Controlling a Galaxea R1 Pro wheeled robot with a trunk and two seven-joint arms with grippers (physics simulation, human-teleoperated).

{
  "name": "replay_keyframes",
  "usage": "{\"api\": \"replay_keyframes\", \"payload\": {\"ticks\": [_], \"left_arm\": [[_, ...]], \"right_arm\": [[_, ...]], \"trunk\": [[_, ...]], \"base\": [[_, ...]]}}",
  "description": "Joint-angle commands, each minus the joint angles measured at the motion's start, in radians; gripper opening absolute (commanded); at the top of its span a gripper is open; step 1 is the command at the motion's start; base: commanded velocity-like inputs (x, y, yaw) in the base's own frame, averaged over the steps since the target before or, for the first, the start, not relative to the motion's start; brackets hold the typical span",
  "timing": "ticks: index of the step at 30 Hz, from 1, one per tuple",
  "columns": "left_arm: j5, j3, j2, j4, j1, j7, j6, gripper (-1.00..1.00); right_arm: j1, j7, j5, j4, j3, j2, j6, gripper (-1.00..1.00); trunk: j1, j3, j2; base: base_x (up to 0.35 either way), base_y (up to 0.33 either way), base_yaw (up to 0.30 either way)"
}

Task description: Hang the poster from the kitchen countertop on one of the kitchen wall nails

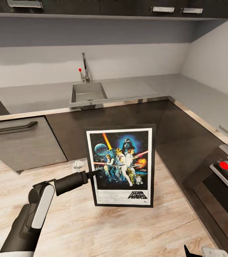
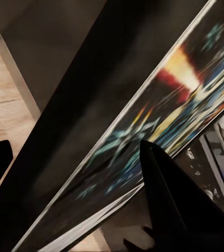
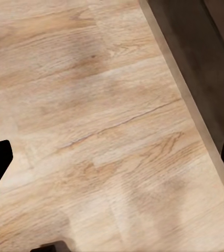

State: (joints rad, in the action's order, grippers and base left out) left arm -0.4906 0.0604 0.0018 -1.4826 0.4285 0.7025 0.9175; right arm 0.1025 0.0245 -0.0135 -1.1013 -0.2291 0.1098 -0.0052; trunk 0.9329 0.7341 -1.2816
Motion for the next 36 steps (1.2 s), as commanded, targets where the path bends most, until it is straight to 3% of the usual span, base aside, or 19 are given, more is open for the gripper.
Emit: {"api": "replay_keyframes", "payload": {"ticks": [1, 6, 12, 36], "left_arm": [[0.001, 0.001, 0.000, 0.001, -0.001, 0.014, 0.003, -1.00], [0.006, 0.002, 0.000, 0.078, -0.008, 0.041, -0.061, -1.00], [0.008, 0.001, -0.001, 0.124, -0.008, 0.042, -0.070, -1.00], [0.007, 0.001, -0.001, 0.140, -0.008, 0.041, -0.072, -1.00]], "right_arm": [[0.000, 0.002, -0.002, -0.001, -0.001, 0.000, -0.001, 1.00], [0.000, -0.001, -0.002, -0.001, -0.001, -0.001, -0.001, 1.00], [0.000, -0.001, -0.002, 0.001, -0.001, -0.001, -0.001, 1.00], [0.000, -0.003, 0.003, 0.014, 0.002, -0.005, -0.001, 1.00]], "trunk": [[0.000, -0.001, 0.000], [0.000, -0.009, 0.000], [0.000, -0.018, 0.000], [0.000, -0.058, 0.000]], "base": [[0.000, 0.000, -0.030], [0.000, 0.000, -0.009], [0.000, 0.000, 0.000], [0.000, 0.000, 0.000]]}}
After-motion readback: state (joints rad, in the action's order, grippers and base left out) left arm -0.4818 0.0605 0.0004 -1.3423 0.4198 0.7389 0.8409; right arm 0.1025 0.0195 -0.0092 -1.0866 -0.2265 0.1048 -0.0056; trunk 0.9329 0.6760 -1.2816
